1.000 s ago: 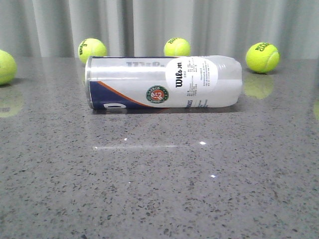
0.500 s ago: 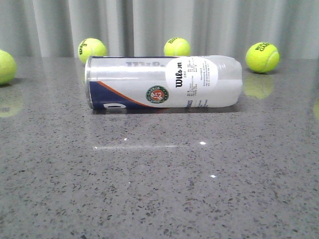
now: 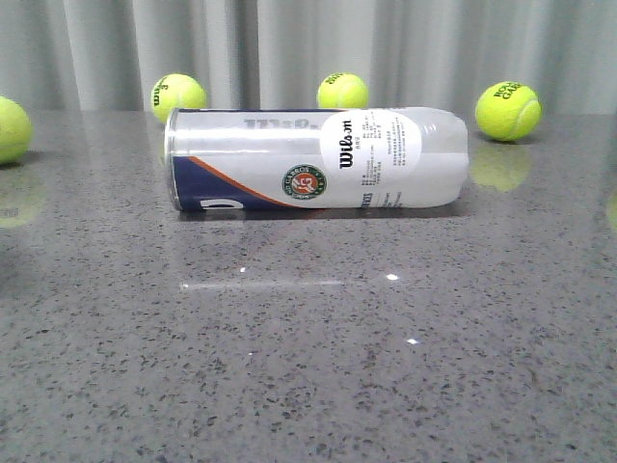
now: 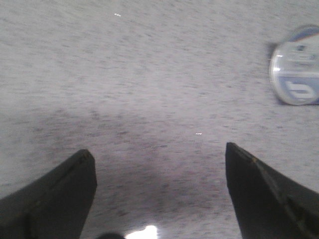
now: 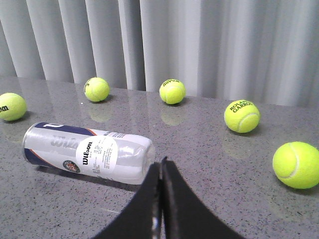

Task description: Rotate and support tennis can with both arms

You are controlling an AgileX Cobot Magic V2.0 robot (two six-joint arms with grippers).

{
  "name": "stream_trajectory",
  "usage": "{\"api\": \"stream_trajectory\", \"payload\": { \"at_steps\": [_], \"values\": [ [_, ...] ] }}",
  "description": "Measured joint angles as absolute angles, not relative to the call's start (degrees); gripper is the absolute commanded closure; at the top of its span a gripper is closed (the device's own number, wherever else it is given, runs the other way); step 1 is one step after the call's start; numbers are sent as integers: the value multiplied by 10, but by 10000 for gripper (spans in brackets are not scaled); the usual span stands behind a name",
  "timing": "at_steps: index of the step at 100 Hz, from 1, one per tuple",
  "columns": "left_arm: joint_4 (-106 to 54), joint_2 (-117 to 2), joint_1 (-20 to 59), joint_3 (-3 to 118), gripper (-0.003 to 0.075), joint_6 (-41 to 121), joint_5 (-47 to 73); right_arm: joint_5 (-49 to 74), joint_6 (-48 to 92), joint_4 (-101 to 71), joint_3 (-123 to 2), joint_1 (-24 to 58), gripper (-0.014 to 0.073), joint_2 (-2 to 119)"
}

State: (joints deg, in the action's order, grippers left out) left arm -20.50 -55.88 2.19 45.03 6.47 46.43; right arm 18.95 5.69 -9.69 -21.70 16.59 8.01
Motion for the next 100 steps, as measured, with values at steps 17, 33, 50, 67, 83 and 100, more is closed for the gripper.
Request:
{"api": "stream_trajectory", "payload": {
  "at_steps": [17, 33, 50, 67, 83, 100],
  "values": [
    [-349, -621, 22, 484, 208, 153, 487, 189, 57, -97, -217, 166, 650, 80],
    [-453, -686, 22, 516, 209, 219, 512, 189, 57, -97, -217, 166, 650, 80],
    [-551, -757, 22, 543, 209, 281, 546, 189, 57, -97, -217, 166, 650, 80],
    [-589, -826, 52, 574, 211, 307, 549, 189, 56, -97, -217, 166, 650, 80],
    [-595, -884, 96, 608, 211, 310, 543, 189, 56, -97, -217, 166, 650, 80],
    [-615, -938, 129, 638, 211, 312, 531, 189, 56, -97, -217, 166, 650, 80]
  ]
}}
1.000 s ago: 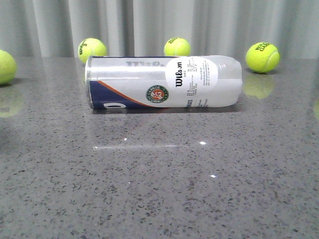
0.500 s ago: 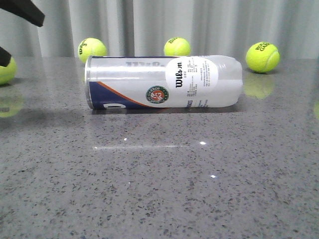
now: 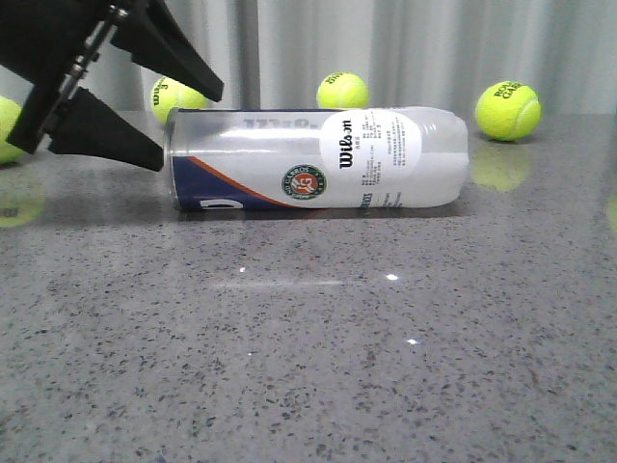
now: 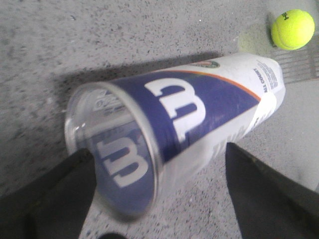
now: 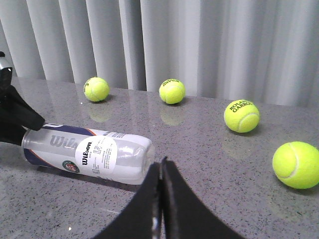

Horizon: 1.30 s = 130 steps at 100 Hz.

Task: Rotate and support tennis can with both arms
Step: 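Lower the left gripper onto the can's open blue end, then grasp the can's blue end with the left gripper and lift it upward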

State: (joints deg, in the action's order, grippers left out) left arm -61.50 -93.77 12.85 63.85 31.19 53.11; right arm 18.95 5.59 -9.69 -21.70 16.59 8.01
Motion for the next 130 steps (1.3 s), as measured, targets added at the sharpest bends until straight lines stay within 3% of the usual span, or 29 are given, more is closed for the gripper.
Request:
{"api": "stream_trajectory", "payload": {
  "at_steps": [28, 40, 59, 74, 105, 130],
  "values": [
    [-658, -982, 163, 671, 242, 325, 523, 189, 56, -97, -217, 166, 650, 80],
    [-662, -985, 167, 671, 360, 332, 523, 189, 56, -97, -217, 166, 650, 80],
    [-686, -986, 167, 673, 612, 337, 536, 189, 57, -97, -217, 166, 650, 80],
    [-713, -985, 167, 676, 742, 337, 552, 189, 57, -97, -217, 166, 650, 80],
    [-769, -979, 167, 676, 741, 394, 583, 189, 57, -97, -217, 166, 650, 80],
    [-733, -905, 167, 675, 741, 420, 566, 189, 57, -97, -217, 166, 650, 80]
  ]
}}
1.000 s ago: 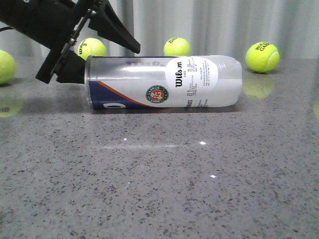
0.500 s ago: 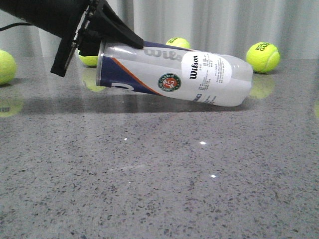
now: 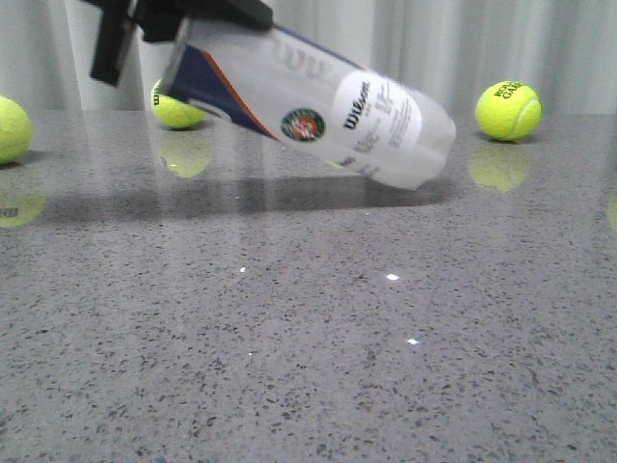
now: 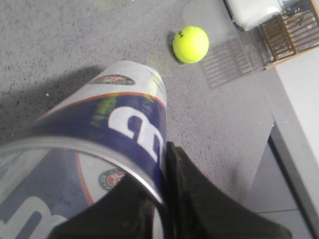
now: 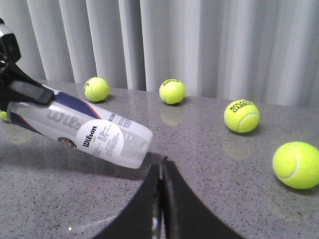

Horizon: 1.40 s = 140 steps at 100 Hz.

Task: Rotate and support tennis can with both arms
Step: 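Grasp the can's blue end with the left gripper and lift it upward, then rotate the can upright with the left gripper, lowering its white base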

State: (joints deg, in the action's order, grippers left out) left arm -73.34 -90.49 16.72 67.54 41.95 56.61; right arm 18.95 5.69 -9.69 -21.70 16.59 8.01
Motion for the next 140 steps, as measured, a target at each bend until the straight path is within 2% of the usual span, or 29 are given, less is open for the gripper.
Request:
{"api": "stream_trajectory", "payload": {
  "at_steps": [16, 40, 65, 94, 122, 140],
  "values": [
    [-673, -840, 167, 679, 741, 402, 566, 189, 56, -97, -217, 166, 650, 80],
    [-483, -778, 167, 751, 741, 272, 616, 189, 56, -97, -217, 166, 650, 80],
    [-317, -766, 167, 842, 741, 157, 700, 189, 56, -97, -217, 166, 650, 80],
    [-165, -764, 190, 860, 741, 85, 720, 189, 56, -97, -217, 166, 650, 80],
    [-134, -776, 278, 861, 741, 74, 721, 189, 56, -96, -217, 166, 650, 80],
    [-134, -807, 299, 862, 741, 73, 720, 189, 56, -96, -217, 166, 650, 80]
  ]
}}
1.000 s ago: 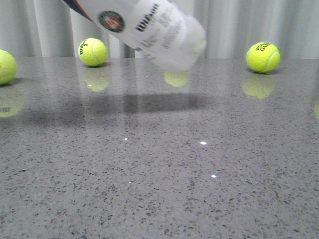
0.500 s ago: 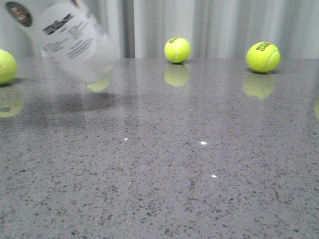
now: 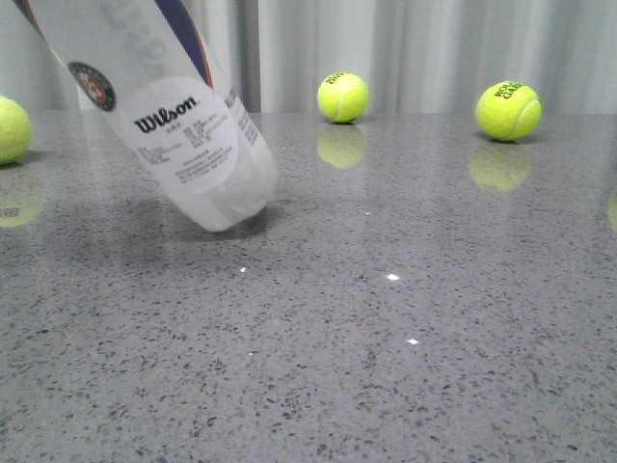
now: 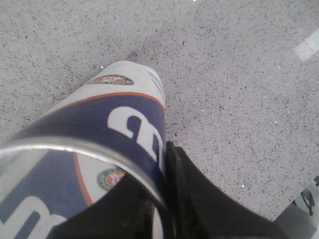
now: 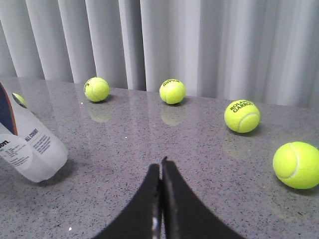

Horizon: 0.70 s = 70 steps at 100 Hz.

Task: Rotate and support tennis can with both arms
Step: 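Rotate the can upright with the left gripper, lowering its white base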

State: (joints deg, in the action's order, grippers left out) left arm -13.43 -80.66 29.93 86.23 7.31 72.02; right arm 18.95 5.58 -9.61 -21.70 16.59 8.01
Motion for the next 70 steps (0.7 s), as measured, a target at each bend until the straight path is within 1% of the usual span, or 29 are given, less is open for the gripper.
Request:
{"api": "stream_trajectory", "payload": {
  "at_steps": [9, 13, 18, 23, 27, 29, 32, 37, 42, 49, 53, 70],
  "values": [
    [-134, -812, 301, 864, 736, 73, 716, 189, 56, -96, -217, 166, 650, 80],
    [-134, -813, 301, 865, 717, 73, 715, 189, 56, -96, -217, 166, 650, 80],
    [-134, -815, 301, 867, 675, 73, 714, 189, 56, -96, -217, 166, 650, 80],
    [-134, -816, 301, 867, 617, 73, 713, 189, 56, -96, -217, 166, 650, 80],
    [-134, -817, 301, 867, 547, 73, 713, 189, 56, -96, -217, 166, 650, 80],
    [-134, -817, 301, 867, 536, 73, 713, 189, 56, -96, -217, 166, 650, 80],
    [-133, -818, 301, 867, 463, 73, 717, 189, 56, -96, -217, 166, 650, 80],
    [-132, -822, 301, 866, 386, 73, 718, 189, 56, -96, -217, 166, 650, 80],
    [-131, -823, 301, 866, 284, 73, 718, 189, 56, -96, -217, 166, 650, 80],
    [-131, -825, 301, 867, 202, 73, 719, 189, 56, -96, -217, 166, 650, 80],
    [-131, -825, 301, 871, 194, 73, 719, 189, 56, -96, -217, 166, 650, 80],
    [-132, -826, 301, 903, 207, 73, 719, 189, 55, -96, -217, 166, 650, 80]
  ]
}}
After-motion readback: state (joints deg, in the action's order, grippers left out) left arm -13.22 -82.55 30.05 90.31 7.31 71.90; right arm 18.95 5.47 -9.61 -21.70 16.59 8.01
